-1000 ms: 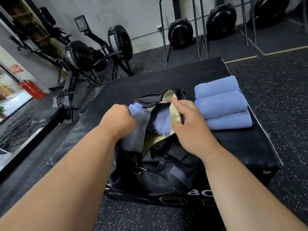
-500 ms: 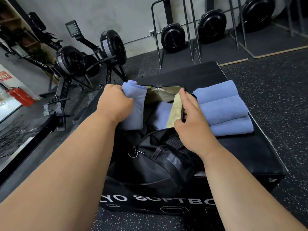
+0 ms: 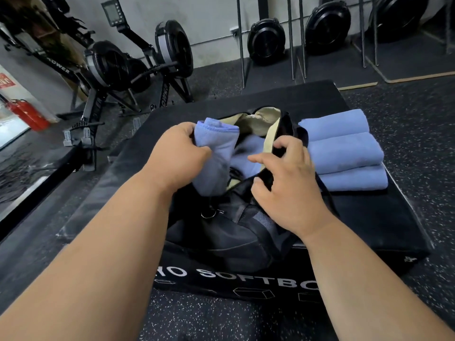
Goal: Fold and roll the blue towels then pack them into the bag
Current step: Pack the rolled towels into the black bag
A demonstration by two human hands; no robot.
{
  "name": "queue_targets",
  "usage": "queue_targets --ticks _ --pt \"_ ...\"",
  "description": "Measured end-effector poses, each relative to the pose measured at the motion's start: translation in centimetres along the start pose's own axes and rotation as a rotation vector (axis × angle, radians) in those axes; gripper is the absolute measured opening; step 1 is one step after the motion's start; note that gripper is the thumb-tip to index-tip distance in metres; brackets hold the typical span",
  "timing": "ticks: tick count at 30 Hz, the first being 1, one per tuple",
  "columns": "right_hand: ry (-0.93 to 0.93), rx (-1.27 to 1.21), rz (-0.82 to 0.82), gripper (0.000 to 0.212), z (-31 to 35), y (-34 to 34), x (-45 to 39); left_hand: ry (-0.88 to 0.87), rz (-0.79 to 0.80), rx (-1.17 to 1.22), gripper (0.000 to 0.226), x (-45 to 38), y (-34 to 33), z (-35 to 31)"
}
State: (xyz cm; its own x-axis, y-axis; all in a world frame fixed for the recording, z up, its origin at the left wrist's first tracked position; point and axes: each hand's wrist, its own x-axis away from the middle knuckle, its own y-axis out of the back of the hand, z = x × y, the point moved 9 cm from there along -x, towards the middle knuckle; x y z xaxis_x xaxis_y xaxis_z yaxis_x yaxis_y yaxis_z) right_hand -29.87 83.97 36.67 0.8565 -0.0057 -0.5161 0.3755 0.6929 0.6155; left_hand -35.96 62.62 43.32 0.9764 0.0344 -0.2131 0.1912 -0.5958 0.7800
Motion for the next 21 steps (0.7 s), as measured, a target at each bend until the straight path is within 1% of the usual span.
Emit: queue_targets --ticks 3,6,9,11,13,16,21 --pt "0.077 0.153 0.109 0.033 0.9 -0.8 0.7 0.001 0.049 0.026 0.031 1.6 -0.3 -0.1" --pt "0.049 0.291 0.192 0.036 0.3 -1.7 1.3 0.053 0.081 0.031 0.031 2.6 -0.5 0.4" --pt "0.031 0.308 0.208 0.033 -0.1 -1.1 1.5 0.083 0.101 0.036 0.033 3.3 -0.4 0.5" --pt "0.020 0.277 0.293 0.031 -0.3 -0.9 1.7 0.087 0.111 0.038 0.036 3.8 -0.3 0.1" --pt "0.016 0.187 0.372 0.036 0.0 -0.2 2.1 0.090 0.113 0.061 0.036 4.1 -0.2 -0.3" --pt "0.034 0.007 0.395 0.034 0.4 1.7 2.7 0.074 0.135 0.111 0.040 4.3 -0.3 -1.2" --pt "0.081 -0.111 0.407 0.026 0.9 3.4 3.4 0.077 0.182 0.278 0.038 4.0 -2.2 -2.8"
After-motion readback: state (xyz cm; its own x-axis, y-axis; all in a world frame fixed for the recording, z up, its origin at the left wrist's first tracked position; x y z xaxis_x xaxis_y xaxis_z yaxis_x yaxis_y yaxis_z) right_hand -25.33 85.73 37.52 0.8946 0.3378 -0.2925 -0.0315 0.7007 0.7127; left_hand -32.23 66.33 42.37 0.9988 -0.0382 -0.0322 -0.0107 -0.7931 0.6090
